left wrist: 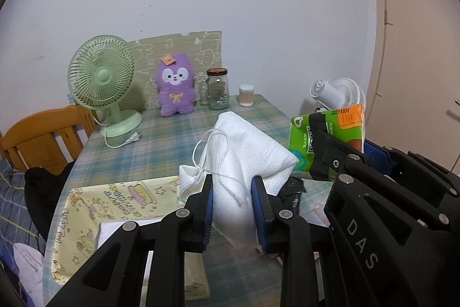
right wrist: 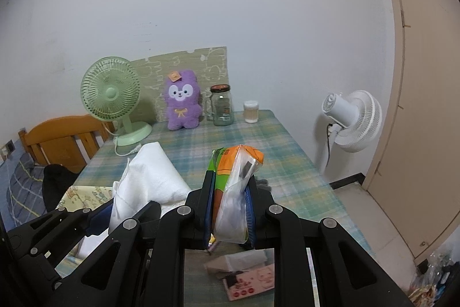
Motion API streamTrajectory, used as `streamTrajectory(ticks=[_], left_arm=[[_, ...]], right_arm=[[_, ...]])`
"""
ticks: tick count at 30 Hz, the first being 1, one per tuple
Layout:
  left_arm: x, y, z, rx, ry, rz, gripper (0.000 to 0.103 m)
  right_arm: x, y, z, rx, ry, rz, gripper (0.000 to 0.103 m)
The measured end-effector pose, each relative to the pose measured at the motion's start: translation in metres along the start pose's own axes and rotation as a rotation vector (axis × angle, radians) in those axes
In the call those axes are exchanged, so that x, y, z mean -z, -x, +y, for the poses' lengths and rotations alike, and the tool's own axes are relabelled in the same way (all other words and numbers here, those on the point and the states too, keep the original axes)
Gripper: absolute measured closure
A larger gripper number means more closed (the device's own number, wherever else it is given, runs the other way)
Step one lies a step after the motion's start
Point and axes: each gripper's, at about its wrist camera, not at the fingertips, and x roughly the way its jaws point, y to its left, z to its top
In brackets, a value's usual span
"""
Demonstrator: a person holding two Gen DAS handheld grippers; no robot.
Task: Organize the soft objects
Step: 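Lift the white cloth pack with the left tool while the right tool carries the green tissue pack, then lower the white pack into the yellow box with the left tool while the right tool lowers the green pack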
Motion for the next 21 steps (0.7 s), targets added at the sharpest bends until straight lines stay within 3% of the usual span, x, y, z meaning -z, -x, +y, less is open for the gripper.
streamTrajectory(ticks=[21], left_arm=[[0.011, -0.007, 0.070, -0.081, 0.064, 0.023, 0.079]], right_arm=[[0.002, -0.034, 0.071, -0.100, 0.055, 0.054, 0.081]])
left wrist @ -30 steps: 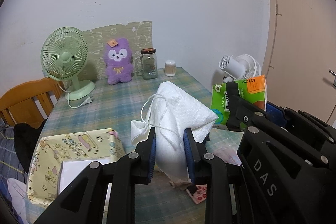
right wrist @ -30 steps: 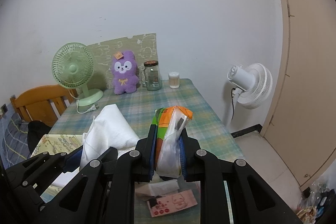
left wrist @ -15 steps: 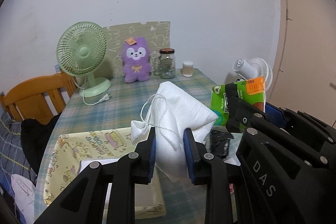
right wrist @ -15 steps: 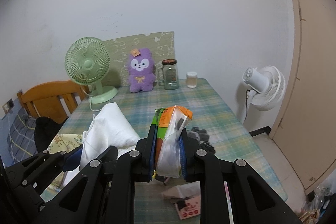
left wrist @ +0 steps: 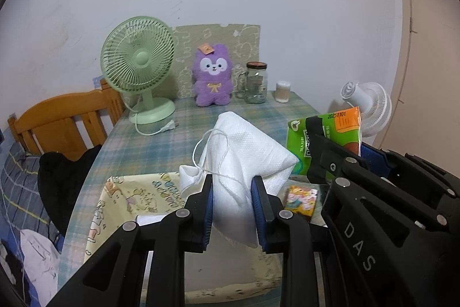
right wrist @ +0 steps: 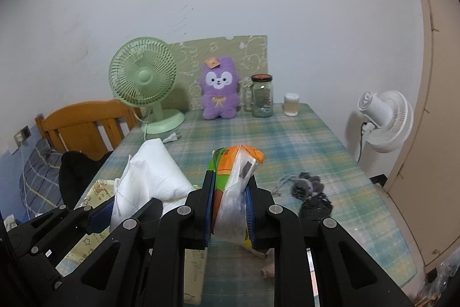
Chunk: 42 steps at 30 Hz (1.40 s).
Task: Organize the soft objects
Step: 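Lower the white pack into the yellow box with the left tool while the right tool lowers the green pack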
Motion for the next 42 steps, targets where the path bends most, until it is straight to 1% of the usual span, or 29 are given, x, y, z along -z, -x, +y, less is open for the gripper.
streamTrajectory(ticks=[12, 15, 19, 23, 25, 27, 30, 33, 37, 40, 41, 42], left_arm=[[0.016, -0.013, 0.037, -0.027, 0.051, 0.044, 0.078], [0.022, -0.020, 0.046, -0.045, 0.064, 0.069, 0.077], [0.030, -0.028, 0.057, -0.069, 0.073, 0.108, 0.072], [0.037, -0.037, 0.066, -0.093, 0.087, 0.148, 0.069], [0.040, -0.041, 0.070, -0.102, 0.095, 0.164, 0.061], [0.043, -0.046, 0.072, -0.114, 0.100, 0.188, 0.056], [0.046, -0.053, 0.075, -0.109, 0.108, 0.229, 0.046], [0.046, -0.057, 0.075, -0.091, 0.107, 0.245, 0.041], [0.045, -0.059, 0.073, -0.064, 0.113, 0.253, 0.034], [0.045, -0.060, 0.072, -0.052, 0.121, 0.257, 0.031], [0.044, -0.060, 0.073, -0.045, 0.126, 0.259, 0.031], [0.043, -0.060, 0.073, -0.039, 0.130, 0.261, 0.030]], right_arm=[[0.010, -0.029, 0.036, -0.062, 0.044, 0.071, 0.081], [0.016, -0.040, 0.045, -0.070, 0.062, 0.095, 0.081], [0.023, -0.055, 0.054, -0.084, 0.083, 0.136, 0.081], [0.029, -0.066, 0.062, -0.090, 0.103, 0.164, 0.081], [0.031, -0.071, 0.065, -0.088, 0.115, 0.177, 0.081], [0.033, -0.079, 0.067, -0.086, 0.129, 0.199, 0.081], [0.036, -0.088, 0.068, -0.089, 0.128, 0.229, 0.081], [0.038, -0.092, 0.068, -0.093, 0.125, 0.241, 0.081], [0.036, -0.094, 0.066, -0.092, 0.131, 0.247, 0.072], [0.035, -0.097, 0.066, -0.101, 0.143, 0.261, 0.069], [0.035, -0.097, 0.066, -0.107, 0.142, 0.265, 0.068], [0.034, -0.097, 0.066, -0.123, 0.139, 0.271, 0.064]])
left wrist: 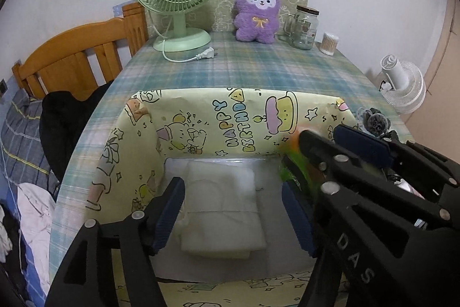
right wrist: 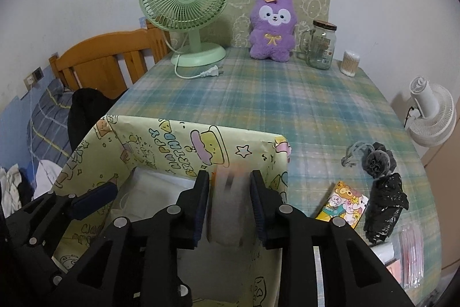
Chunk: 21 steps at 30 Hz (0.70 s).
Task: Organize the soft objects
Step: 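Lower the white pack into the yellow box with the left tool while the right tool lowers the green pack, then release the green tissue pack into the yellow box with the right tool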
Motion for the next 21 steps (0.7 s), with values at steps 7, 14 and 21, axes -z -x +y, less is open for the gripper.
streamTrajectory(ticks=[7, 14, 21], left_arm=[[-0.002, 0.007, -0.001, 0.029, 0.013, 0.000, 0.021], [-0.004, 0.022, -0.006, 0.010, 0.002, -0.038, 0.014], [-0.006, 0.040, -0.013, 0.008, -0.011, -0.077, 0.010]], right_arm=[[-0.003, 0.009, 0.001, -0.039, -0.019, 0.001, 0.039], [-0.002, 0.025, -0.001, -0.041, -0.032, -0.025, 0.037], [-0.004, 0.047, -0.004, 0.000, -0.041, -0.065, 0.024]])
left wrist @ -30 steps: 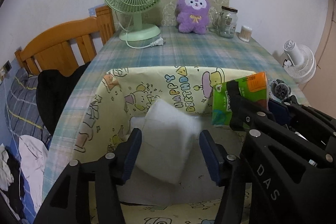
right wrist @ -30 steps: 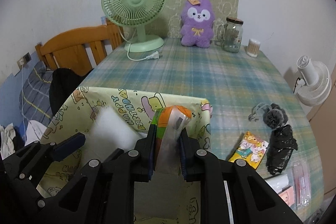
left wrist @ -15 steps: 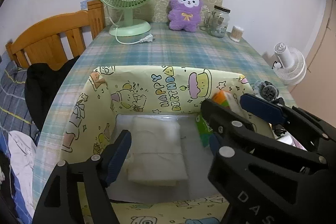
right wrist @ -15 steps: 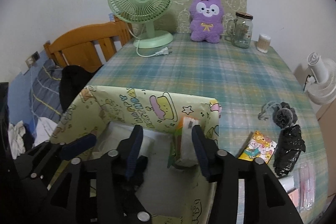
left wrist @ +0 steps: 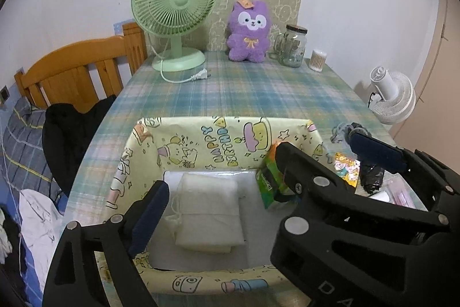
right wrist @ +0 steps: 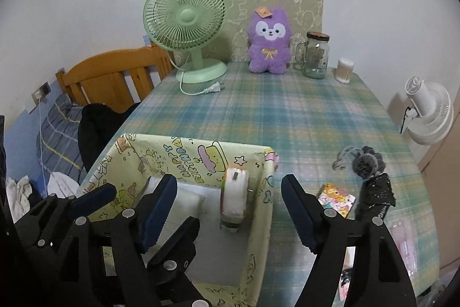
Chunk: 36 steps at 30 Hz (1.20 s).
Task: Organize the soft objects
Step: 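Release the green tissue pack into the yellow box with the right tool, then move both tools back over the remaining items on the table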
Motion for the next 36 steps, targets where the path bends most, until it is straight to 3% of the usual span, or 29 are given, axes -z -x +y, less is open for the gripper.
streamTrajectory(ticks=[11, 16, 23, 36], left_arm=[[-0.009, 0.032, -0.018, -0.009, -0.039, -0.091, 0.002], [-0.011, 0.041, -0.027, 0.007, -0.052, -0.093, 0.000], [-0.012, 0.056, -0.044, 0.002, -0.073, -0.128, 0.000], [-0.007, 0.074, -0.078, 0.040, -0.098, -0.176, 0.000]], right_arm=[[-0.006, 0.039, -0.011, 0.024, -0.012, -0.086, 0.008], [-0.007, 0.056, -0.017, 0.047, -0.022, -0.136, 0.003], [-0.004, 0.080, -0.031, 0.066, -0.042, -0.200, 0.002], [0.001, 0.109, -0.056, 0.076, -0.041, -0.230, 0.003]])
